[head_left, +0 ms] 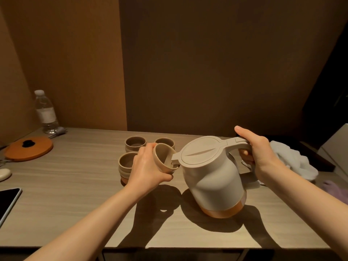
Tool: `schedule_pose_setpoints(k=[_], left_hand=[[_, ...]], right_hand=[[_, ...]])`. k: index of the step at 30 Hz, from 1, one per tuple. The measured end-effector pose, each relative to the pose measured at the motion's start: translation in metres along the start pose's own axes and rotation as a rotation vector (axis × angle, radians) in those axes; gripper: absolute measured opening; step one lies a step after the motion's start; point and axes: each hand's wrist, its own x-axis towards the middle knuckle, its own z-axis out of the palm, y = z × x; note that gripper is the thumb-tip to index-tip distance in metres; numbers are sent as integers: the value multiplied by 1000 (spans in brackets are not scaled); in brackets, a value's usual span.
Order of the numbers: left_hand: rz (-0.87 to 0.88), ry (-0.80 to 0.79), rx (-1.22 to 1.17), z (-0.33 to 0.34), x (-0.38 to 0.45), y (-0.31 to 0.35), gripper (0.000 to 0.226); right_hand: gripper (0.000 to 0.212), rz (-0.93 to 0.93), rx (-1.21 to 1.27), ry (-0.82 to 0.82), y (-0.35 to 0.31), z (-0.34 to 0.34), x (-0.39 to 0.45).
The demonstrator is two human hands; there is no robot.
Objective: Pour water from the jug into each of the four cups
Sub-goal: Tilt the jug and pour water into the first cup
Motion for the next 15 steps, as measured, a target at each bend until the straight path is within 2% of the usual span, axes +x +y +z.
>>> schedule_pose_setpoints(k=[15], left_hand=[[-34, 41, -26, 7, -7, -6, 100]], right_hand=[[49, -29, -42, -17, 1, 4, 5]])
